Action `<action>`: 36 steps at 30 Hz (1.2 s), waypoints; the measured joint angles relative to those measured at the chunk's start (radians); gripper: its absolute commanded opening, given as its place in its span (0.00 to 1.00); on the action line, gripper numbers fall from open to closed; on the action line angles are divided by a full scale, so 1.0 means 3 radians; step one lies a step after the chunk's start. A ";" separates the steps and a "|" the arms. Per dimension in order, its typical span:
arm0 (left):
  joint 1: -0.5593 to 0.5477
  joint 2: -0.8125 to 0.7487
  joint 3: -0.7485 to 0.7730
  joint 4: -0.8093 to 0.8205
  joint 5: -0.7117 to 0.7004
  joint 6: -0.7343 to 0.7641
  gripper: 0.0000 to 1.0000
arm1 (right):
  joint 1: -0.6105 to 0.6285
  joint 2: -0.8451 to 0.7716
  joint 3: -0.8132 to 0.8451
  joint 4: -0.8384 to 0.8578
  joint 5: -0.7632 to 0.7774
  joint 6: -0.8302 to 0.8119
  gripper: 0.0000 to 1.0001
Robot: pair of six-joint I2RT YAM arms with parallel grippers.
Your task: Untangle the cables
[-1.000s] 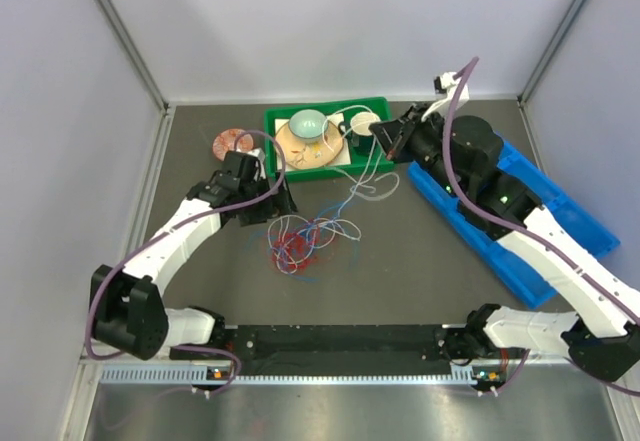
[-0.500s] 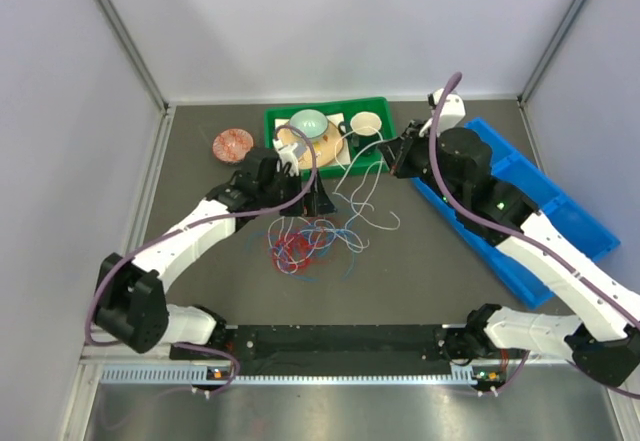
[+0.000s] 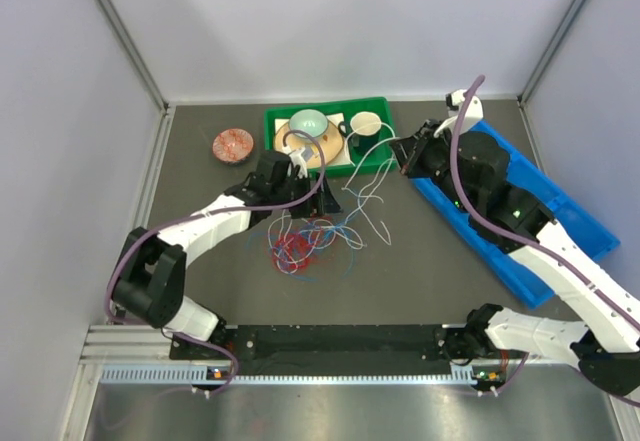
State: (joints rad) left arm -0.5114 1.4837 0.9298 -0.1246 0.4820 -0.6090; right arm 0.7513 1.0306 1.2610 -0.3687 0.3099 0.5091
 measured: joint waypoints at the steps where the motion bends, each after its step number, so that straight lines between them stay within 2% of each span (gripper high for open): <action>1: 0.0000 0.0039 0.0000 0.0039 0.0001 -0.0034 0.81 | -0.0003 -0.0004 0.0000 -0.0001 0.0003 -0.0001 0.00; 5: 0.0000 0.0305 0.0000 0.0267 0.0017 -0.0202 0.75 | -0.0006 -0.0023 0.0000 -0.0015 0.0011 -0.0001 0.00; 7: -0.0001 0.0441 0.0006 0.0309 0.0015 -0.0259 0.62 | -0.0006 -0.0041 0.0000 -0.0032 0.0011 0.0000 0.00; 8: -0.0001 0.0500 0.0011 0.0329 0.0013 -0.0291 0.52 | -0.0006 -0.0051 0.0000 -0.0045 0.0011 0.0000 0.00; 9: -0.0001 0.0554 0.0015 0.0350 0.0011 -0.0327 0.13 | -0.0006 -0.0064 0.0000 -0.0052 0.0011 0.0000 0.00; 10: -0.0001 0.0596 0.0017 0.0366 0.0010 -0.0360 0.00 | -0.0006 -0.0072 0.0000 -0.0056 0.0011 0.0000 0.00; 15: 0.0004 0.0698 0.0148 0.0294 -0.0109 -0.0411 0.00 | -0.0006 -0.0114 0.0000 -0.0079 0.0051 -0.0003 0.00; 18: 0.0088 0.0565 0.0198 0.0121 -0.0303 -0.0392 0.00 | -0.0009 -0.0128 0.0000 -0.0126 0.0120 -0.0023 0.00; 22: 0.0519 0.0067 0.0177 -0.0065 -0.0456 -0.0399 0.00 | -0.0094 -0.0142 -0.0038 -0.0188 0.0200 -0.0075 0.00; 27: 0.1062 -0.0598 0.0234 -0.0181 -0.0572 -0.0379 0.00 | -0.0467 -0.0135 -0.0356 -0.0196 0.0245 -0.0043 0.00; 32: 0.1315 -0.0765 0.0453 -0.0417 -0.0501 -0.0328 0.00 | -0.0918 0.0078 -0.0762 -0.0224 0.0083 0.0097 0.00; 36: 0.1708 -0.0852 0.0600 -0.0613 -0.0426 -0.0328 0.00 | -0.1114 0.0160 -0.1062 -0.0319 -0.0008 0.0181 0.00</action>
State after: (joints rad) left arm 0.0010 1.2282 1.1099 -0.3084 0.3542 -0.7074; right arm 0.4171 1.0786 0.9424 -0.4644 0.3077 0.5632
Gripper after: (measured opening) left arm 0.018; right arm 0.009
